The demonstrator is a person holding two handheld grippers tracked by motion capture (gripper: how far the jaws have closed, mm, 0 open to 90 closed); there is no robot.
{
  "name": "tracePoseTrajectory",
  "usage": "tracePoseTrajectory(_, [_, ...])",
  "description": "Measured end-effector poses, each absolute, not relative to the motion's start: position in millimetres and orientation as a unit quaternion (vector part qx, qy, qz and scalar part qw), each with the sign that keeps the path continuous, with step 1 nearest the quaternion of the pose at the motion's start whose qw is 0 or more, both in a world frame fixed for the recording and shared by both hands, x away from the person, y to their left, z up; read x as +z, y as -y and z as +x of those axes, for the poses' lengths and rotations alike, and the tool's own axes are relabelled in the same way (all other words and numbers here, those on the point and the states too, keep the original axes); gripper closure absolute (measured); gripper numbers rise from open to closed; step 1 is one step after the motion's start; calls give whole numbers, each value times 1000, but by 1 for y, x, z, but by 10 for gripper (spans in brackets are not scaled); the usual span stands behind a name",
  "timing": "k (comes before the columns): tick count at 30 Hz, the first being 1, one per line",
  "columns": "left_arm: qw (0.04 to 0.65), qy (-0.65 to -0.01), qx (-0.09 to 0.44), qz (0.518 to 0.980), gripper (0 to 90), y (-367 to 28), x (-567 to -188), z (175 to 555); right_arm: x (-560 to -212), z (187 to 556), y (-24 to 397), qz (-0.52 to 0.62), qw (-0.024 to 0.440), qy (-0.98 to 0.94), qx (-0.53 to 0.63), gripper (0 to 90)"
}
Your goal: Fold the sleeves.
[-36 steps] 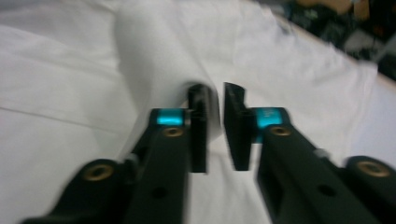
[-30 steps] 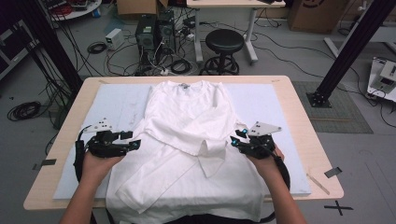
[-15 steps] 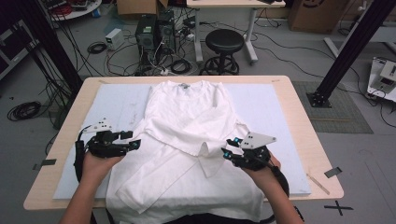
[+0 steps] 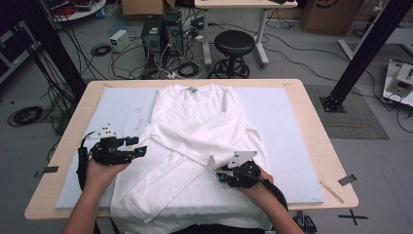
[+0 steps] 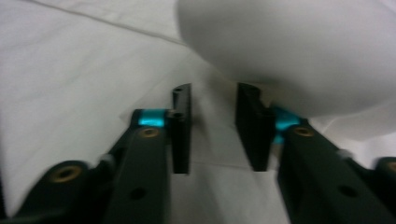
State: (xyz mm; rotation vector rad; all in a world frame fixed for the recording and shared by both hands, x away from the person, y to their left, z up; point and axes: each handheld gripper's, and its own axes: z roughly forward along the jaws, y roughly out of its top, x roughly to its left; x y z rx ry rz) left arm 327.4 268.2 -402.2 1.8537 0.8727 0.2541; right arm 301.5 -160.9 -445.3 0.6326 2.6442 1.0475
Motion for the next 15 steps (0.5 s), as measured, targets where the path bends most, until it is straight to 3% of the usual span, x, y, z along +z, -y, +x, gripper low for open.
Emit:
tracePoseTrajectory(1, [513, -363, 106, 771, 396, -268, -402, 327, -445, 301, 161, 216, 114, -902, 357, 732])
tracePoseTrajectory(3, [512, -365, 104, 770, 396, -269, -404, 327, -443, 300, 161, 202, 128, -907, 346, 821])
tracePoseTrajectory(9, [514, -367, 104, 768, 396, -270, -404, 328, -436, 299, 176, 217, 139, -897, 358, 900])
tracePoseTrajectory(14, [511, -366, 104, 771, 396, -269, -405, 330, -425, 297, 193, 235, 149, -879, 388, 891])
tracePoseTrajectory(15, [511, -367, 102, 771, 396, -269, -405, 329, -425, 297, 192, 237, 147, -876, 394, 827])
